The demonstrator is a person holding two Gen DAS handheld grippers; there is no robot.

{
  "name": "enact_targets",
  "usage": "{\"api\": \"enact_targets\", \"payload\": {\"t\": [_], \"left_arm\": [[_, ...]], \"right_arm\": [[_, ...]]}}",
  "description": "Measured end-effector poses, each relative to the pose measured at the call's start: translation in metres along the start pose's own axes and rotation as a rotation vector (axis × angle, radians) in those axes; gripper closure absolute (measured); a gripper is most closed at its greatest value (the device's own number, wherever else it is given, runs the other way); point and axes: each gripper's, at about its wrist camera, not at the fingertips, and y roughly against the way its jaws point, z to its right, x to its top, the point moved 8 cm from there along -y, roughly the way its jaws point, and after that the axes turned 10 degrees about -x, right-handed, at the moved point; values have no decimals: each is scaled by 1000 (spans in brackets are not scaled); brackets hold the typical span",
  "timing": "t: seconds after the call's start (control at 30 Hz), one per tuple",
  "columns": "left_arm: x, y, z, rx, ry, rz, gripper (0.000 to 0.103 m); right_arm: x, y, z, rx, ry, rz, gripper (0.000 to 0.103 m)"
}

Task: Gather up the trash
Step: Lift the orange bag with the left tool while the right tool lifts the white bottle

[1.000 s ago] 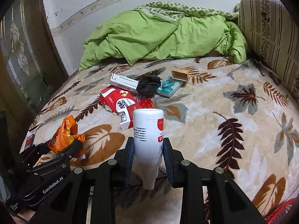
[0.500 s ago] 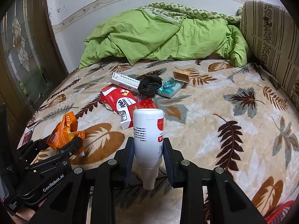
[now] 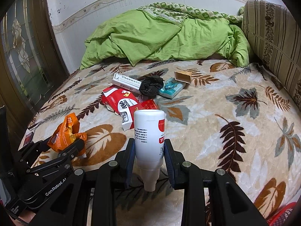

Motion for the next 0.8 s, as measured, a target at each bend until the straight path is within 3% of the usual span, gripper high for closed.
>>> {"api": "enact_targets", "payload": {"t": [0.8], "left_arm": [[-1,0,1,3,-2,2,42]], "right_arm": [[-1,0,-5,7,0,-4,71]]}}
